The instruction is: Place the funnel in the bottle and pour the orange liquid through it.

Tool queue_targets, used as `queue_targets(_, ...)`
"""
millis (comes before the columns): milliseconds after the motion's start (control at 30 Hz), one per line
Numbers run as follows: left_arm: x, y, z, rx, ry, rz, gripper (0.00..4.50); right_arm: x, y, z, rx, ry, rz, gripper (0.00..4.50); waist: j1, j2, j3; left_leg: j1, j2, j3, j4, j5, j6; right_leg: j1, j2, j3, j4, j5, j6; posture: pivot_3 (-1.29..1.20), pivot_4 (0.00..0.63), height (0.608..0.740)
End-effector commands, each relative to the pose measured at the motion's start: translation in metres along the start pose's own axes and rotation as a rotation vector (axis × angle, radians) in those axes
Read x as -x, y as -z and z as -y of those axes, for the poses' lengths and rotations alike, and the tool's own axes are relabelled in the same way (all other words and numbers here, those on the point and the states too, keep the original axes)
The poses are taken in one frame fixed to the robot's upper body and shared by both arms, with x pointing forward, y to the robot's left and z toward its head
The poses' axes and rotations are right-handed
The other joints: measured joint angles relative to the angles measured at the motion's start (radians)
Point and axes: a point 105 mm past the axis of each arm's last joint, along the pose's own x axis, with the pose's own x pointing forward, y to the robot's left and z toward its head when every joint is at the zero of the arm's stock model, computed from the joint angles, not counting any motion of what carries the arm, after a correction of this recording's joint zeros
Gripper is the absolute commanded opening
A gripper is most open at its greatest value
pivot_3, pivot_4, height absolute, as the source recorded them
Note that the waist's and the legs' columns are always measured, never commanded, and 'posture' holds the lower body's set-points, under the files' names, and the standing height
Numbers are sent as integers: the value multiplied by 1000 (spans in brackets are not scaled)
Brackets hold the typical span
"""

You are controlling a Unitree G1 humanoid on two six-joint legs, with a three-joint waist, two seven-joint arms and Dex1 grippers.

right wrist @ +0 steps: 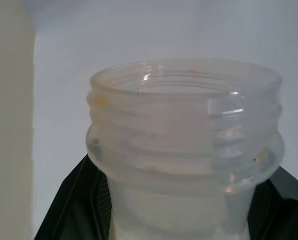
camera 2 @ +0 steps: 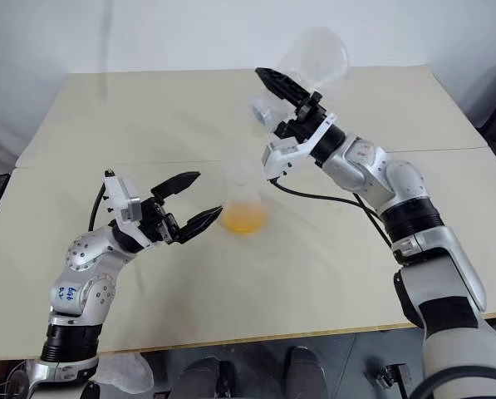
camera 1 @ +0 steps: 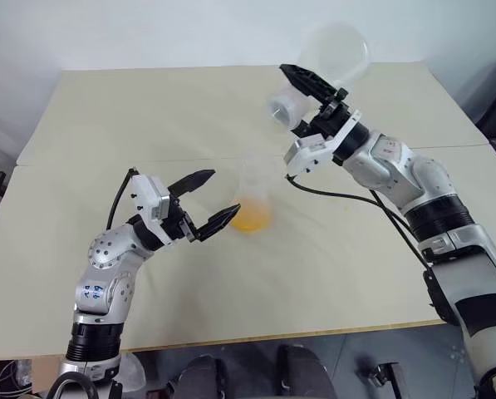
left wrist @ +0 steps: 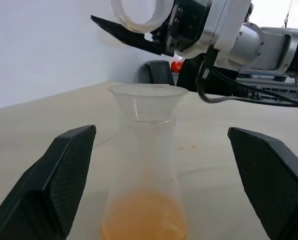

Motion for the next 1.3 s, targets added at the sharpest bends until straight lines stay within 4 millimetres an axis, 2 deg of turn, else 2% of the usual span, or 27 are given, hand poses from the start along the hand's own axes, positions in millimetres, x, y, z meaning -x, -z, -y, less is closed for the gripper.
queue_targets(33, -2, -9, 1, -37, 15, 21, 4500, 14, 27, 32, -396, 129, -149, 2644, 1, 0, 0, 0, 0, 0, 0, 0, 0, 0, 0, 0, 0, 0, 0, 0, 150, 740)
queue_targets(100, -1, -9, 0, -38, 16, 19, 4500, 31, 44, 24, -733, 113, -244, 2644, 3, 0, 0, 0, 0, -1, 0, 0, 0, 1, 0, 0, 0, 0, 0, 0, 150, 740)
queue_targets(233, -1, -10, -1, -38, 21, 14, 4500, 84, 92, 31, -1035, 264, -477, 2644, 20, 0, 0, 0, 0, -1, 1, 0, 0, 1, 0, -1, 0, 0, 0, 0, 150, 740)
queue_targets(300, -1, -10, -1, -38, 24, 12, 4500, 105, 105, 28, -1132, 298, -545, 2644, 29, 0, 0, 0, -1, 0, 1, 0, 0, 1, 0, -1, 0, 0, 0, 0, 150, 740)
queue_targets(400, -2, -10, -2, -36, 32, 9, 4500, 135, 119, 21, -1080, 332, -672, 2644, 29, 0, 0, 0, -1, 0, 1, 0, 0, 1, 0, -1, 0, 0, 0, 0, 150, 740)
queue_targets(467, -2, -10, -1, -33, 40, 6, 4500, 147, 120, 18, -1020, 340, -696, 2644, 29, 0, 0, 0, -5, 1, 1, 0, 0, 1, 0, 0, -1, 0, 0, 0, 150, 740)
queue_targets(600, -5, -10, -1, -30, 49, 7, 4500, 158, 114, -2, -1104, 317, -690, 2644, 25, 0, 0, 0, -6, 2, 0, 0, 0, 0, 0, 0, -2, 0, 0, 0, 150, 740)
queue_targets(800, -6, -12, -2, -31, 55, 8, 4500, 171, 108, -13, -1203, 371, -678, 2644, 28, 0, 0, 0, -6, 2, 1, 0, 0, 0, 1, 1, -2, 0, 0, 0, 150, 740)
queue_targets(967, -4, -13, -3, -32, 54, 3, 4500, 178, 105, 0, -1210, 412, -650, 4394, 28, 0, 0, 0, -6, 2, 1, 0, 0, 0, 1, 1, -2, 0, 0, 0, 150, 740)
queue_targets(1300, 6, -16, -9, -55, 30, -17, 4500, 185, 83, 38, -1221, 420, -509, 4459, 35, 0, 0, 0, -7, 2, 1, 0, 0, 0, 0, 1, -2, 0, 0, 0, 150, 740)
